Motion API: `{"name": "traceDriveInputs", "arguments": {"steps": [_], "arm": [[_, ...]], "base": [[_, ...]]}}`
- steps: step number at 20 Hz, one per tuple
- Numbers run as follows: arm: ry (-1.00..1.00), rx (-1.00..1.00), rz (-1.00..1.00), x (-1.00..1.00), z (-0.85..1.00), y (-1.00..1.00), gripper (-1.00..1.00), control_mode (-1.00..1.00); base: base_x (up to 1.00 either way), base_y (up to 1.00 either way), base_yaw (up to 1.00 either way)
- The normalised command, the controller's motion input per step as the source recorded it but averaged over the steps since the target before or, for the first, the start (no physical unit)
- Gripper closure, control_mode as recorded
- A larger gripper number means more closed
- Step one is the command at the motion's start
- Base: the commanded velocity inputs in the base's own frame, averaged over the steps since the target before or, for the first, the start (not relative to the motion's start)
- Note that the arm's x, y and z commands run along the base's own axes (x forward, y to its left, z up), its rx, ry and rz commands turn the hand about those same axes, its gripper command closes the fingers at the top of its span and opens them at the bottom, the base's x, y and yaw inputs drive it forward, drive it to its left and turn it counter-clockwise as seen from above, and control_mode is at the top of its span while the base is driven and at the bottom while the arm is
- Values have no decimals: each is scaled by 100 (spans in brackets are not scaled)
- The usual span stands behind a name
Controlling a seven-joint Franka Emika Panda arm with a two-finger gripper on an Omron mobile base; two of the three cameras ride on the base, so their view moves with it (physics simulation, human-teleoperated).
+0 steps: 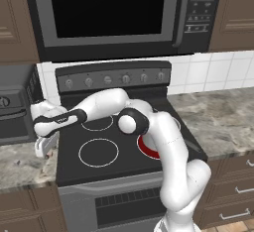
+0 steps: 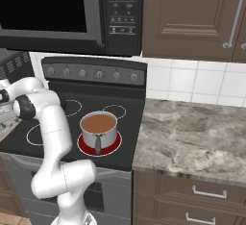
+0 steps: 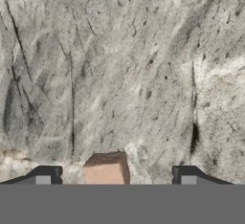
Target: Pick up the sugar cube(s) and place them in the saucepan with hot chocolate.
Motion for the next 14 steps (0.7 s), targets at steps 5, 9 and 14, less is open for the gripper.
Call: {"name": "traceDriveInputs", "arguments": {"steps": [5,9,14], "arm": [[-5,0,0,0,-12,2,-100,-100],[-2,0,0,0,-6,5,-100,-100],[0,0,0,0,-14,0,-100,-100]], "base": [[0,0,0],[0,0,0],[0,0,0]]}}
